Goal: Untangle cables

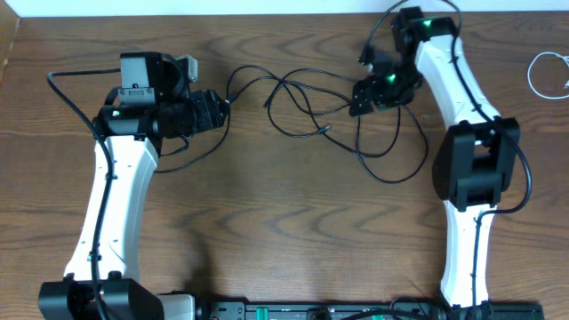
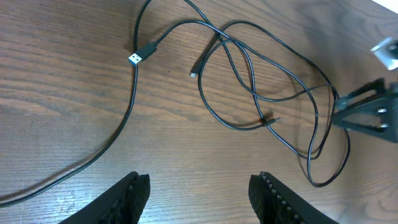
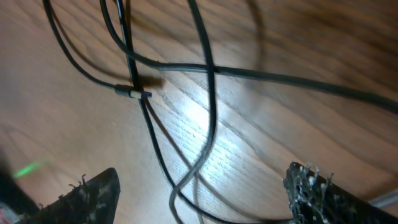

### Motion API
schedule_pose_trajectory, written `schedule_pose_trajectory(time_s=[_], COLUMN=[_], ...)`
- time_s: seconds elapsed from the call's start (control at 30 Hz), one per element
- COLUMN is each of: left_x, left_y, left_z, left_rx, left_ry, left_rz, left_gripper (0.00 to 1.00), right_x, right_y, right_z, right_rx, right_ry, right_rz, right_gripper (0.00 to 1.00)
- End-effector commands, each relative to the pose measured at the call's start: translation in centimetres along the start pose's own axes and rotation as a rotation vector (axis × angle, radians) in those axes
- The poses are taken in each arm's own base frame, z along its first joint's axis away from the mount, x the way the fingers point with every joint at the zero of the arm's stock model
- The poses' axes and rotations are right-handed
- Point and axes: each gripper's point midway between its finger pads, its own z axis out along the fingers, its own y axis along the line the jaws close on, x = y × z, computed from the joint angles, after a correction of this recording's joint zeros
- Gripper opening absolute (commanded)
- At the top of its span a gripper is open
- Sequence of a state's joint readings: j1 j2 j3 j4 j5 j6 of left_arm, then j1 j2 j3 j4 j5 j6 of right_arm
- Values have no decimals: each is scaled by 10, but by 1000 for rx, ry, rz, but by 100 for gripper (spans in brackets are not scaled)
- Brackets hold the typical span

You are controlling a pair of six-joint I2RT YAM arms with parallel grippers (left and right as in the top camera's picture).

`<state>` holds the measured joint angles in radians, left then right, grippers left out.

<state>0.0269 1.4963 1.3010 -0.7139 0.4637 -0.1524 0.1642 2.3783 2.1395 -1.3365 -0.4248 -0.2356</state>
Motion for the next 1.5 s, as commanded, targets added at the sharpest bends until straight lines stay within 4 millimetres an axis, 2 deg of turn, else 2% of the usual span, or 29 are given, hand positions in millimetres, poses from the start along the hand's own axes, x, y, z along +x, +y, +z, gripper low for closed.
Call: schedule_pose_trajectory(time_s=[0.0, 0.23, 0.57, 1.47], left_x=[-3, -3, -3, -3], left_y=[1, 1, 1, 1], left_z=[0, 0, 0, 0], left_rx=[-12, -12, -12, -12], left_ry=[-3, -3, -3, -4], left_rz=[10, 10, 10, 11], left_gripper=[57, 57, 57, 57], right_x=[2, -1, 11, 5], right_y=[11, 11, 4, 2], right_z=[14, 31, 62, 65], right_rx=[-9, -5, -39, -36], right_ry=[17, 3, 15, -14], right_rz=[-35, -8, 34, 30], right_gripper=[81, 75, 59, 49])
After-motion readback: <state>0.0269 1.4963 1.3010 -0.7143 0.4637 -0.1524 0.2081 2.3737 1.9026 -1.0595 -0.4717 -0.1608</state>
